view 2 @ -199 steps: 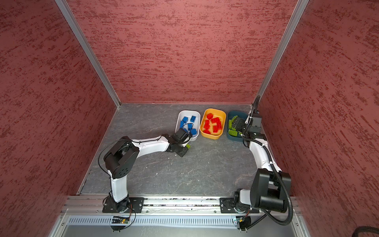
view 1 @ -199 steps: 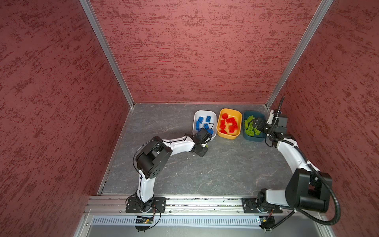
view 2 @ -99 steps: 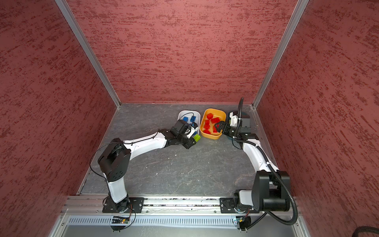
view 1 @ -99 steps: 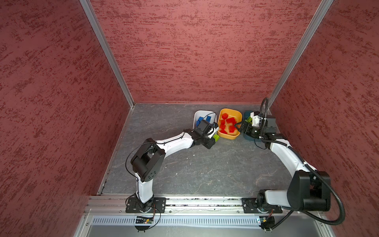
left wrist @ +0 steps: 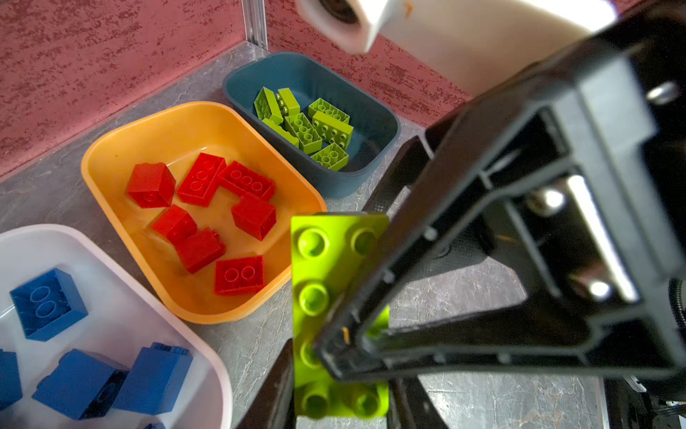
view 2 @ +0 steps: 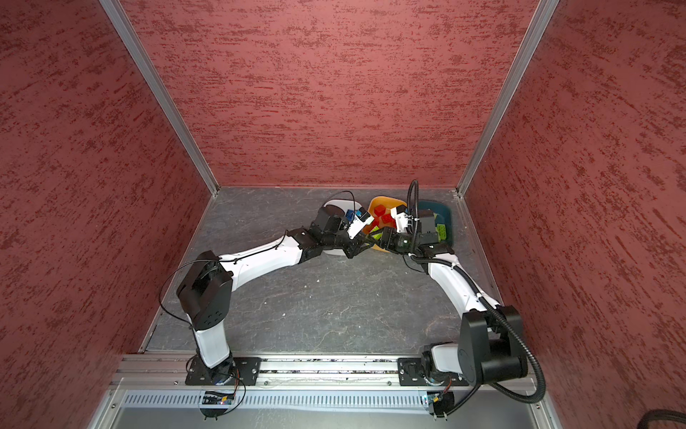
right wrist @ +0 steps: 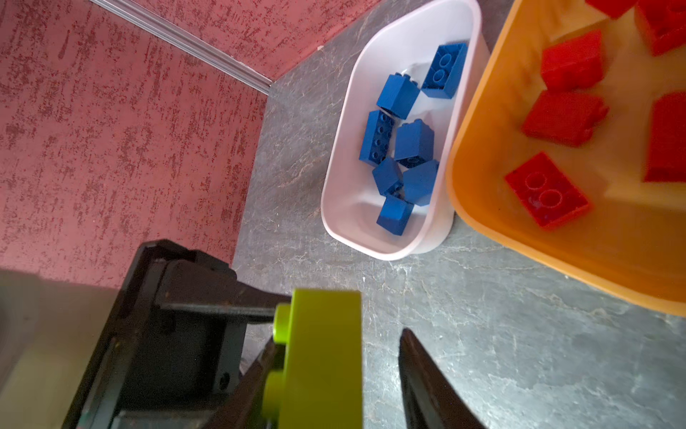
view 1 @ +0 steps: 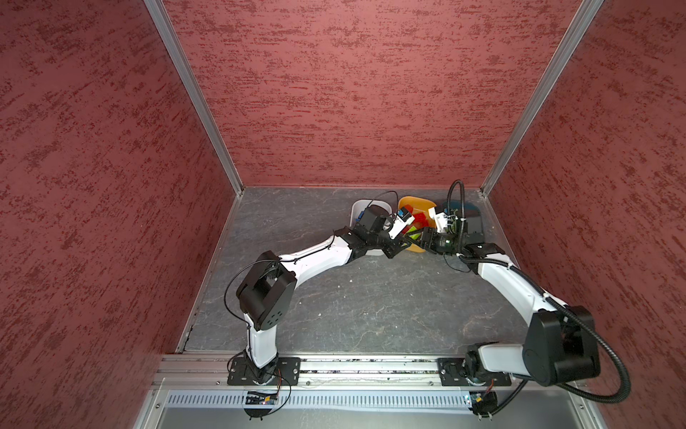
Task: Sort the legos into containers by color
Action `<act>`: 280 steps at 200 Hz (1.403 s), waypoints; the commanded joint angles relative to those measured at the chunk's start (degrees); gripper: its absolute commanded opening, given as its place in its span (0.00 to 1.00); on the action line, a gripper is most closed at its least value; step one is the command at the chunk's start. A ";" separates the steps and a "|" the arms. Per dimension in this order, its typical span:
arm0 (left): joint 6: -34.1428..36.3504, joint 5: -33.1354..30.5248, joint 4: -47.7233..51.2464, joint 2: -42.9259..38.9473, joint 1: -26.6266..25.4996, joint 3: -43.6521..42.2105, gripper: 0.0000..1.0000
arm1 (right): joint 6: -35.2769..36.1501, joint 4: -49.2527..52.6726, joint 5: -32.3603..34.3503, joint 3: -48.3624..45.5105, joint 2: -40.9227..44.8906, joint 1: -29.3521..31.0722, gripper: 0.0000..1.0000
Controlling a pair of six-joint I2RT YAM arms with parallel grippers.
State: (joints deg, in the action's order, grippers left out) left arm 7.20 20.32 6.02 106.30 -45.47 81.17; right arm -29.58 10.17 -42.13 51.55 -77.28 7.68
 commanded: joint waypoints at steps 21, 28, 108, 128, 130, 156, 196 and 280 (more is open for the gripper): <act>1.78 0.92 -2.29 -0.04 -0.48 1.60 0.18 | -2.03 -7.09 0.55 -1.53 1.19 -0.20 0.21; 1.79 0.11 -2.08 -0.18 -0.41 1.74 0.28 | -1.95 -7.72 1.76 -1.78 1.78 -0.37 0.14; 2.64 -21.26 -7.68 -7.36 1.14 -8.58 0.99 | -4.87 -10.73 19.36 -2.48 -0.04 -15.67 0.00; 1.11 -25.36 -8.21 -9.94 3.03 -11.75 1.00 | -5.12 -11.54 21.58 -1.85 -1.14 -19.35 0.00; 0.85 -25.82 -8.22 -10.21 3.24 -11.98 0.99 | -4.91 -11.44 21.81 -1.77 -1.24 -19.61 0.00; -1.90 -31.32 -8.55 -13.28 5.86 -15.66 1.00 | -0.23 -8.69 28.37 1.00 -2.44 -21.86 0.00; -6.46 -36.21 -9.18 -17.60 9.75 -20.64 0.99 | 10.38 -4.05 39.18 7.12 -6.90 -22.10 0.00; -11.76 -39.15 -11.73 -23.33 13.48 -27.99 0.99 | 26.72 7.15 44.84 31.81 -32.60 -22.11 0.02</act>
State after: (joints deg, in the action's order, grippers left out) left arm -2.37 -17.28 -4.14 84.79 -32.60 54.13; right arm -9.02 13.19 0.58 77.54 -104.75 -14.24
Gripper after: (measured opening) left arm 0.995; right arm 0.245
